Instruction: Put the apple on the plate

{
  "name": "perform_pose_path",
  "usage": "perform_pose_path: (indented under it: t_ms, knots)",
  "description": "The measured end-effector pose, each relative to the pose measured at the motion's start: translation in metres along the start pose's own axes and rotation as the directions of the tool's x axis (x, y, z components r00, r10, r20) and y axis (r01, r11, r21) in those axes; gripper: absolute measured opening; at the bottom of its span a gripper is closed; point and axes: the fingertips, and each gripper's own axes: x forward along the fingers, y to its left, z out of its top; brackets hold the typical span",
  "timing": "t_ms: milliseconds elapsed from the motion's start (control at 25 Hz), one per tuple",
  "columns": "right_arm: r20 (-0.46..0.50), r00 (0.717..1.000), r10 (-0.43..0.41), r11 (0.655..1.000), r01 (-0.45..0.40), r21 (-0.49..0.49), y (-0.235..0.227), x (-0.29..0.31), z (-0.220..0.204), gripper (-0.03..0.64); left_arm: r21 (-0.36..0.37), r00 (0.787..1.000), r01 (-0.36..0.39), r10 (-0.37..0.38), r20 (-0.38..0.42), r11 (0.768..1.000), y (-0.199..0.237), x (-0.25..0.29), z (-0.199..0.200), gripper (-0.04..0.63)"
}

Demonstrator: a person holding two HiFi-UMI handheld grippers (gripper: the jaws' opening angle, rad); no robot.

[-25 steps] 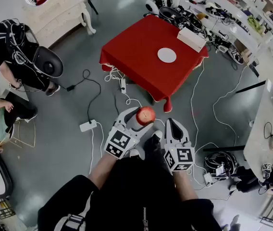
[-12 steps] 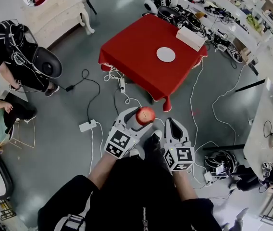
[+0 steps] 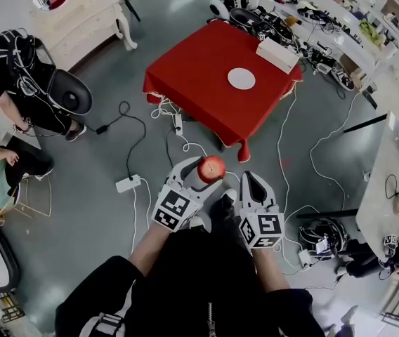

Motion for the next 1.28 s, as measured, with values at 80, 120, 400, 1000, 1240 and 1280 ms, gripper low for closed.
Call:
perform_pose_path:
  t_ms: [80, 120, 400, 1000, 1240, 1280]
  knots:
    - [0.001, 1.0, 0.001, 1.0, -0.001, 0.001, 0.001, -0.001, 0.001, 0.011, 0.002, 1.0, -0.002, 0.002, 0.003, 1.0, 0.0, 0.0, 0.001, 0.311]
    - [0.001, 1.0, 0.002, 1.0, -0.002, 0.002, 0.001, 0.0, 0.001, 0.011, 0.003, 1.0, -0.003, 0.003, 0.006, 1.0, 0.001, 0.0, 0.001, 0.311]
    - [-0.009, 1.0, 0.007, 1.0, -0.006, 0.002, 0.002, 0.002, -0.001, 0.011, 0.0, 1.0, 0.006, -0.006, -0.008, 1.0, 0.0, 0.001, -0.001, 0.311]
    - [-0.018, 1.0, 0.001, 1.0, -0.001, 0.009, 0.003, 0.008, -0.005, 0.011, -0.014, 1.0, 0.005, -0.005, -0.006, 1.0, 0.006, 0.003, -0.006, 0.311]
    - [-0.021, 1.0, 0.0, 1.0, 0.0, 0.008, 0.006, 0.009, -0.004, 0.012, -0.018, 1.0, 0.011, -0.011, -0.009, 1.0, 0.008, 0.002, -0.007, 0.311]
    - [-0.023, 1.0, 0.0, 1.0, 0.0, 0.008, 0.008, 0.01, -0.004, 0.011, -0.019, 1.0, 0.011, -0.011, -0.008, 1.0, 0.008, 0.002, -0.007, 0.311]
